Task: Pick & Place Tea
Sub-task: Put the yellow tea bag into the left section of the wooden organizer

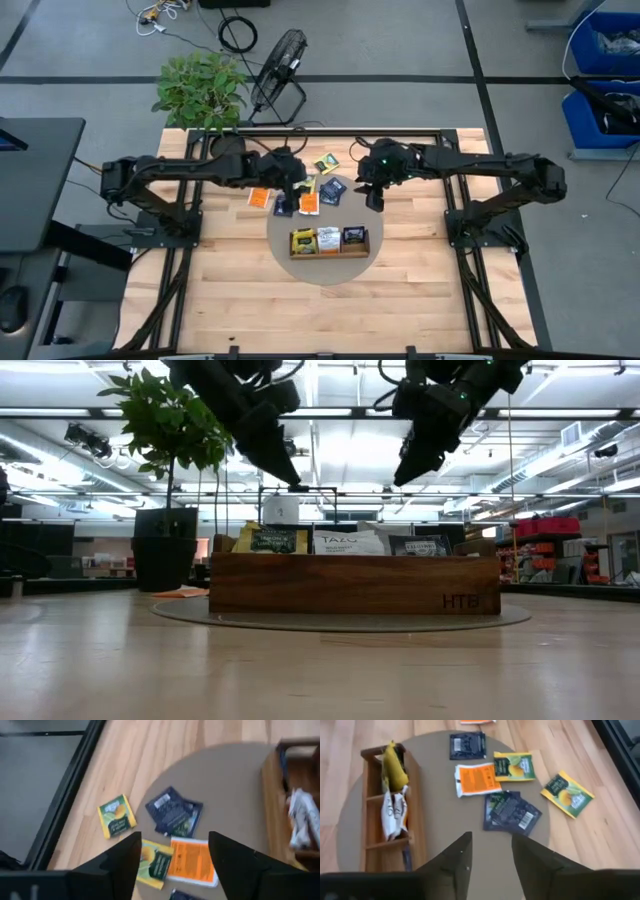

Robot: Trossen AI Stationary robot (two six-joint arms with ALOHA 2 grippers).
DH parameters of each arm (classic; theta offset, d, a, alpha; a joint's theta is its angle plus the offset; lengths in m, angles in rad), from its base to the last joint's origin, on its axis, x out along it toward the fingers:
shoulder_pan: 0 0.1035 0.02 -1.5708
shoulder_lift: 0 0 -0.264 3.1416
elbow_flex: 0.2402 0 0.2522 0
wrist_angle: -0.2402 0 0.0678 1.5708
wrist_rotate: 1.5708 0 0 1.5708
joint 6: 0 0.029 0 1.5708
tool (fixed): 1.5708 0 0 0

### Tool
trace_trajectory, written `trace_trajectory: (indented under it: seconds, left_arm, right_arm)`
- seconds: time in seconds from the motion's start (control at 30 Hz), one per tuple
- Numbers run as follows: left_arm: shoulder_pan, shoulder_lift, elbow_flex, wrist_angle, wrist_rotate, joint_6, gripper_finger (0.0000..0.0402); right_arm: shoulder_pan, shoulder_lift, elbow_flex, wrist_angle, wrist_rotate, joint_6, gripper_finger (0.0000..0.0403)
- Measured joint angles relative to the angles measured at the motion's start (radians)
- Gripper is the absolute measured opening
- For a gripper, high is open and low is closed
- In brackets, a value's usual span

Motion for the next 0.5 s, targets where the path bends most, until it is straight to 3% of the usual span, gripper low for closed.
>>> trace_trajectory:
  seconds: [0.13,0.4,0.5]
  left_arm:
    - [0.032,0.042,-0.009,-0.006,0.108,0.043,0.0253]
    - [0.123,0.147,0.019,-0.006,0.205,0.157,0.023]
    - [0.175,0.181,0.029,-0.005,0.289,0.183,0.0227]
  right_arm:
    - [0.038,0.0,0.0,0.046,-0.001,-0.003,0.0169]
    - [0.095,0.0,0.0,0.074,0.0,0.001,0.0178]
    - [0.109,0.0,0.0,0.078,-0.001,0.013,0.0177]
